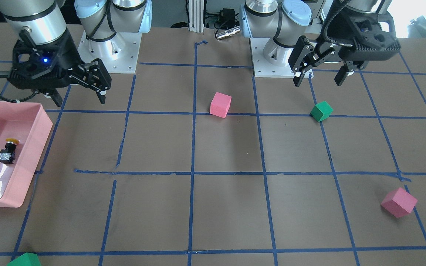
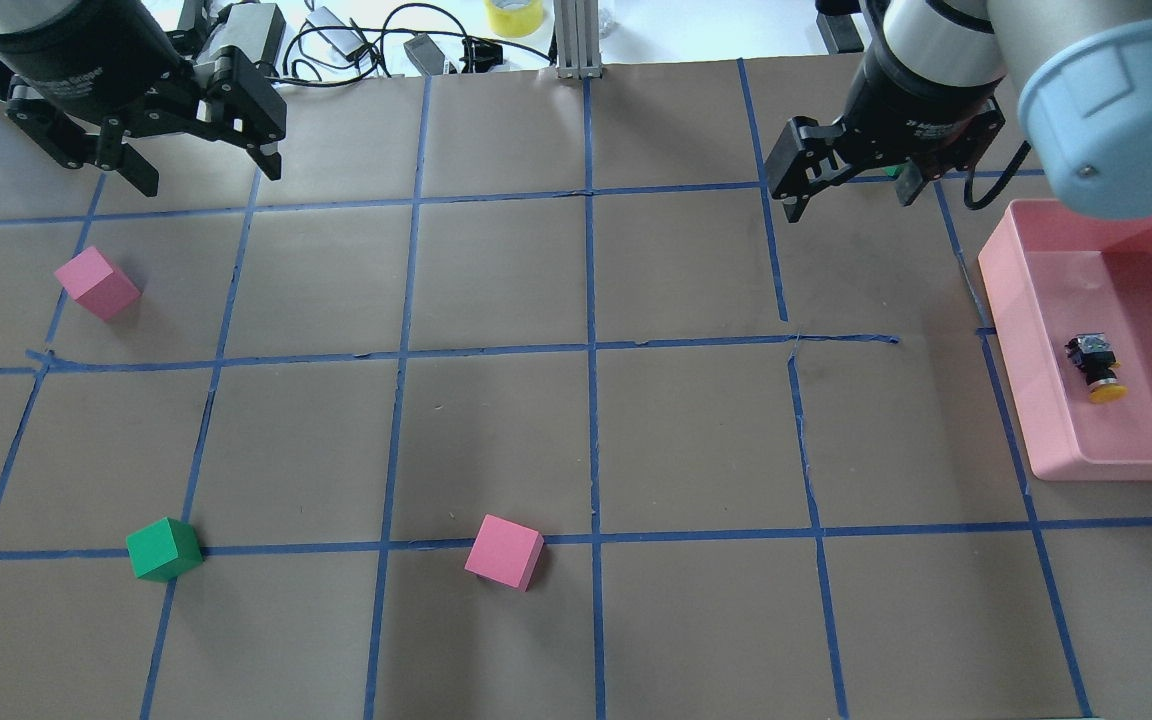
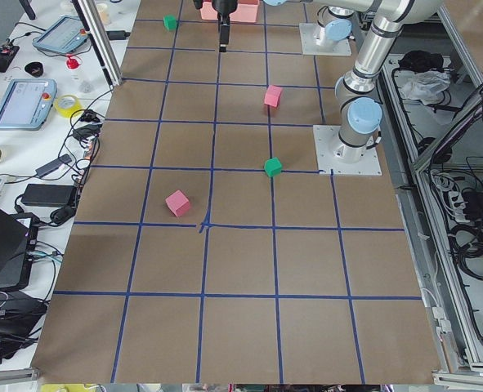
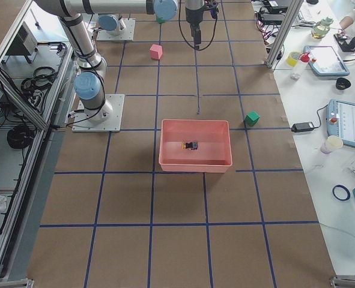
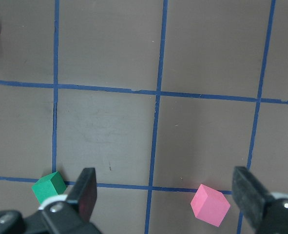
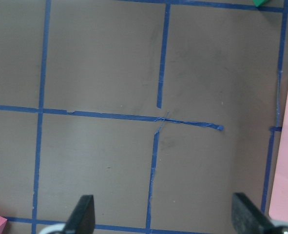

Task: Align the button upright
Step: 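Move the right gripper over the pink box toward the black button switch, then lower the right gripper into the box around the button switch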

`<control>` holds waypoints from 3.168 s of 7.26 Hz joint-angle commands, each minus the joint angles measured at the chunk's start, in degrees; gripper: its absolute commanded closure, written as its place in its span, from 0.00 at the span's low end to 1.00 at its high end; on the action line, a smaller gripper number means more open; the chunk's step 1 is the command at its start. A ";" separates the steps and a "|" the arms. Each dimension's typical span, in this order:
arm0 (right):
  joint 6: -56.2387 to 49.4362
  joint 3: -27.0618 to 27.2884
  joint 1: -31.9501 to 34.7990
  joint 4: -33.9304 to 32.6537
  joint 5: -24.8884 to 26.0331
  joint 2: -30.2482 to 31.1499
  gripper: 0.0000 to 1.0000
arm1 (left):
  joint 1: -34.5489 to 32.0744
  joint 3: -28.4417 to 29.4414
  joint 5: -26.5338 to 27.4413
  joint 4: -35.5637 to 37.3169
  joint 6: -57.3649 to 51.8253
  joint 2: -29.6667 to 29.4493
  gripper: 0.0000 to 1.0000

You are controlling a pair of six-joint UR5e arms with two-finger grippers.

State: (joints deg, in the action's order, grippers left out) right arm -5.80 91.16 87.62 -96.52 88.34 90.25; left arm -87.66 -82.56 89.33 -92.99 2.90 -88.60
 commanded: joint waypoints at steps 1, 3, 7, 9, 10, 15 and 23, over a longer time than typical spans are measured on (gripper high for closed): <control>-4.27 -0.02 -7.08 0.10 -0.19 -1.13 0.00 | 0.20 0.03 0.05 0.00 0.00 0.09 0.00; -8.33 -0.11 -12.53 0.01 0.08 -2.45 0.00 | 0.20 0.03 0.05 0.00 0.00 0.09 0.00; -21.67 1.30 -27.82 -6.19 -0.53 -10.07 0.00 | 0.12 -0.06 0.14 0.00 0.00 0.27 0.00; -23.99 4.53 -30.66 -15.14 0.16 -13.95 0.01 | 0.20 -0.06 0.14 -0.08 0.00 0.36 0.00; -25.56 6.64 -31.28 -17.54 0.77 -14.75 0.01 | 0.20 -0.06 0.14 0.00 0.00 0.36 0.00; -31.45 9.30 -33.92 -23.36 0.96 -17.74 0.00 | 0.12 -0.06 0.23 -0.09 0.00 0.36 0.00; -28.56 13.94 -34.53 -30.48 0.69 -23.72 0.00 | 0.20 -0.14 0.05 -0.09 0.00 0.27 0.00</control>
State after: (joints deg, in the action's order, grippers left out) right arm -34.83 103.31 53.09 -125.94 88.74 66.85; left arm -87.52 -82.70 89.47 -93.08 2.90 -88.30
